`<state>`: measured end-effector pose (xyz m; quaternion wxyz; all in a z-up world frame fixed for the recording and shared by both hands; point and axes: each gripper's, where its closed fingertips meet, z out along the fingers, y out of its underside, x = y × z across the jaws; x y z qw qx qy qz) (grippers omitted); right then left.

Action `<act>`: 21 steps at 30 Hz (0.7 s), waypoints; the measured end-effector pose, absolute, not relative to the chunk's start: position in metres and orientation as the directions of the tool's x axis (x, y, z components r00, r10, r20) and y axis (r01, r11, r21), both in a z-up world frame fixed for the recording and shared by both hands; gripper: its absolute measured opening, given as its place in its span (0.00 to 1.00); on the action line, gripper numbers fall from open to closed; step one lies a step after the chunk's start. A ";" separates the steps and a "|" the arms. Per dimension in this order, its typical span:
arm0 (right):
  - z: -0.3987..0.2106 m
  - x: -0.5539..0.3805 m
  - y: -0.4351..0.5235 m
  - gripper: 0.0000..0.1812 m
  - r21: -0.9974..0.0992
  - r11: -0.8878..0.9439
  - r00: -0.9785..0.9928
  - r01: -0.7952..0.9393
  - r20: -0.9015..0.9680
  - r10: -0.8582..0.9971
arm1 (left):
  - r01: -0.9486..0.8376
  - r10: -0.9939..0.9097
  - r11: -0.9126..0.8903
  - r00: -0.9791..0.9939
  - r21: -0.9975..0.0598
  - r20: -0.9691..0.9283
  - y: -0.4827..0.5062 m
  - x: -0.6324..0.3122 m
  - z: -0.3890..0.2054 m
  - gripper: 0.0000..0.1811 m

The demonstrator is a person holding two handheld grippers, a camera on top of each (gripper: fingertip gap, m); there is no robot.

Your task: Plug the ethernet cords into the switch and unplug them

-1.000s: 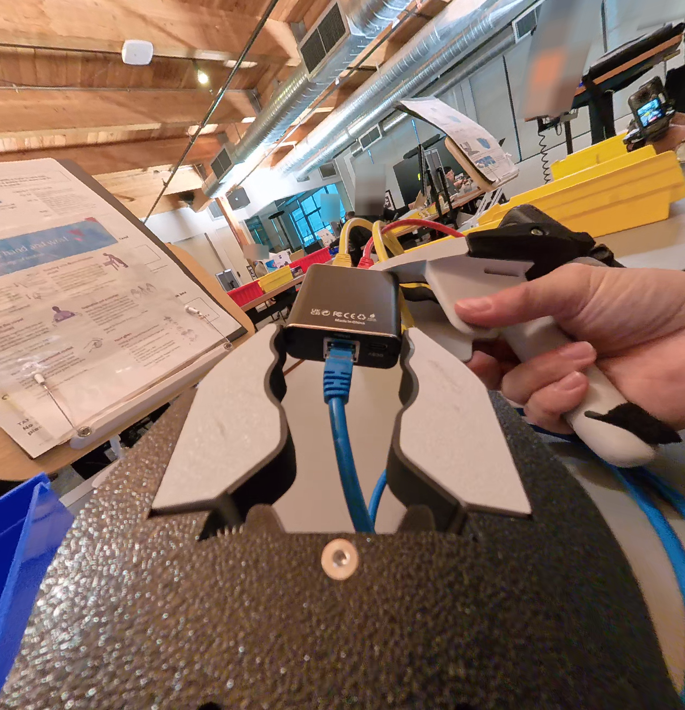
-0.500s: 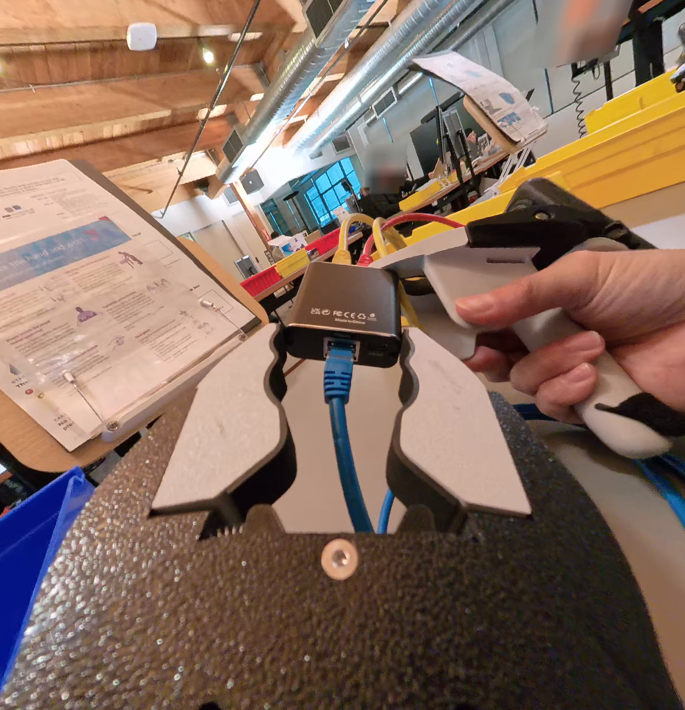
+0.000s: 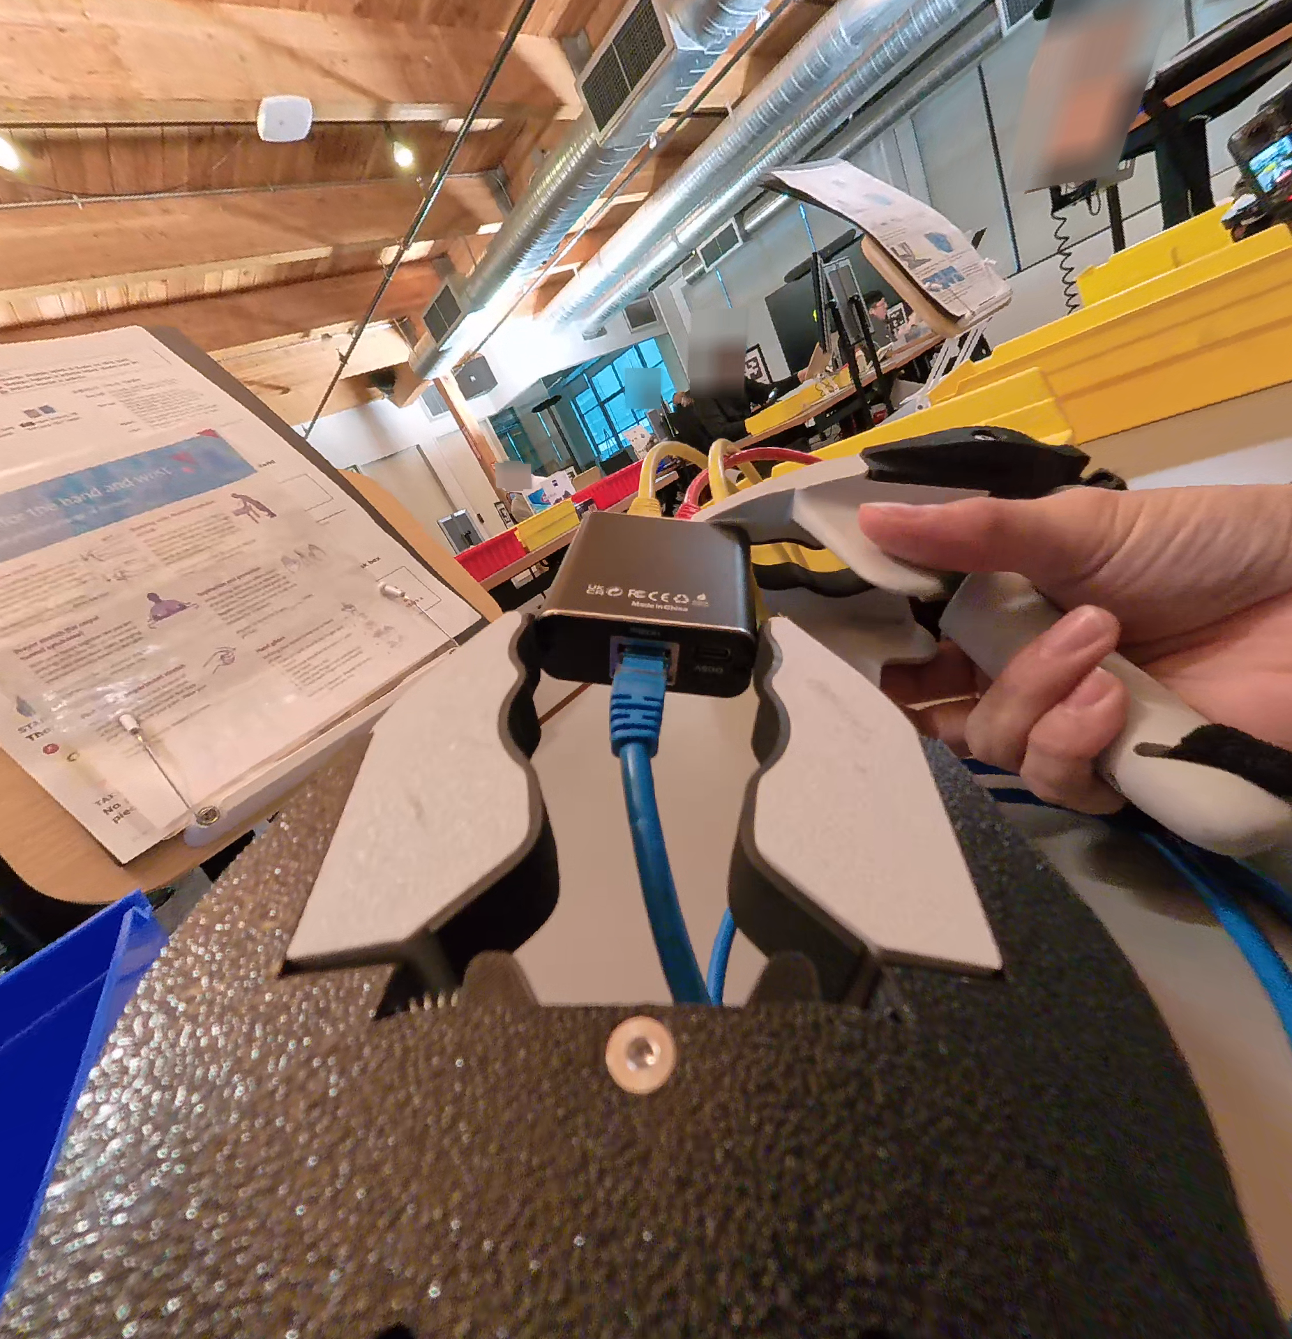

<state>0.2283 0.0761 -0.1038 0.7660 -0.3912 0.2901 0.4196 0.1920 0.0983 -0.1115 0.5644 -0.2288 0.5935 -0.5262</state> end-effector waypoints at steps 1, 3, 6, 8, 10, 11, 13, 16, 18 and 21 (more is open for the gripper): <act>-0.103 0.228 0.076 0.07 -0.349 0.340 0.473 -0.873 -0.772 0.424 | 0.323 -0.866 0.338 -0.261 -0.884 -0.426 0.098 0.192 -0.111 0.31; -0.104 0.228 0.076 0.07 -0.333 0.336 0.457 -0.881 -0.782 0.424 | 0.322 -0.866 0.338 -0.261 -0.884 -0.426 0.099 0.192 -0.112 0.31; -0.106 0.229 0.077 0.08 -0.327 0.339 0.451 -0.882 -0.793 0.410 | 0.319 -0.865 0.340 -0.262 -0.885 -0.427 0.098 0.192 -0.112 0.31; -0.105 0.229 0.077 0.08 -0.324 0.342 0.450 -0.882 -0.794 0.410 | 0.320 -0.864 0.343 -0.260 -0.883 -0.430 0.098 0.192 -0.112 0.31; -0.105 0.229 0.077 0.07 -0.334 0.343 0.458 -0.878 -0.793 0.401 | 0.319 -0.864 0.345 -0.260 -0.883 -0.431 0.098 0.192 -0.112 0.31; -0.105 0.229 0.076 0.07 -0.355 0.347 0.478 -0.868 -0.786 0.393 | 0.316 -0.863 0.348 -0.261 -0.883 -0.433 0.098 0.192 -0.113 0.31; -0.106 0.228 0.075 0.07 -0.392 0.351 0.510 -0.850 -0.778 0.367 | 0.307 -0.860 0.357 -0.261 -0.882 -0.439 0.098 0.193 -0.115 0.31; -0.107 0.228 0.073 0.06 -0.443 0.358 0.556 -0.822 -0.760 0.337 | 0.299 -0.856 0.365 -0.263 -0.881 -0.444 0.097 0.195 -0.117 0.31; -0.106 0.228 0.072 0.06 -0.458 0.371 0.576 -0.808 -0.749 0.328 | 0.300 -0.856 0.366 -0.262 -0.881 -0.446 0.096 0.195 -0.117 0.31; -0.103 0.228 0.070 0.06 -0.481 0.387 0.605 -0.786 -0.729 0.321 | 0.305 -0.855 0.374 -0.253 -0.876 -0.453 0.095 0.195 -0.115 0.31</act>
